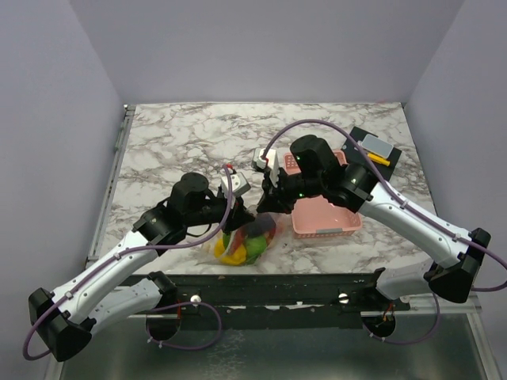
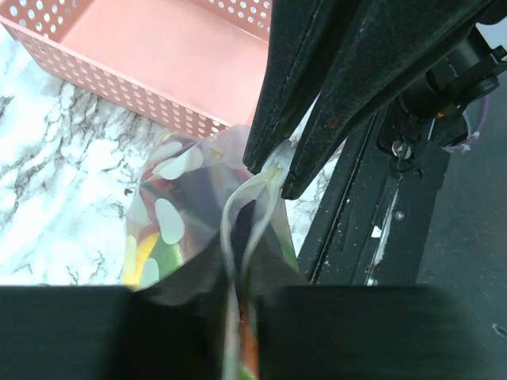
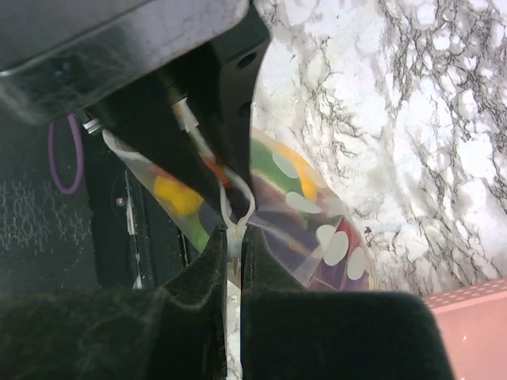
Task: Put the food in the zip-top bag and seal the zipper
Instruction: Zip the zipper food storage bag at the center of the board.
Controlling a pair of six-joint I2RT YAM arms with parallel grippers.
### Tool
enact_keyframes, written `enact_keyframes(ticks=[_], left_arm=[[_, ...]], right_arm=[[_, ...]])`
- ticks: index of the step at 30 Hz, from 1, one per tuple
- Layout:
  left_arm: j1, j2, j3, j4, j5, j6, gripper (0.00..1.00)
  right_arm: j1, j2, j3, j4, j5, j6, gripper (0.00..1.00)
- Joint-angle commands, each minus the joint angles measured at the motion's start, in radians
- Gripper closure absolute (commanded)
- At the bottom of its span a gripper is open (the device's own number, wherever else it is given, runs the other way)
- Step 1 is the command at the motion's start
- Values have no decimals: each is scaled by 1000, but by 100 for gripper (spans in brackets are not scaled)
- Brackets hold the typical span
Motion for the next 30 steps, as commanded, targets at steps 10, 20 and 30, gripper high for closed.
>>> enact_keyframes(ticks=[10,20,30], left_arm=[[-15,4,63,-85,46,33,100],[-15,-2,109,-111,134,30,100],[-15,-7,155,-163,199,31,100]], right_arm=[[8,-33,44,44,49,30,82],[8,-186,-110,180,-9,-38,53],[8,-305,-277,284,-152,-98,50]])
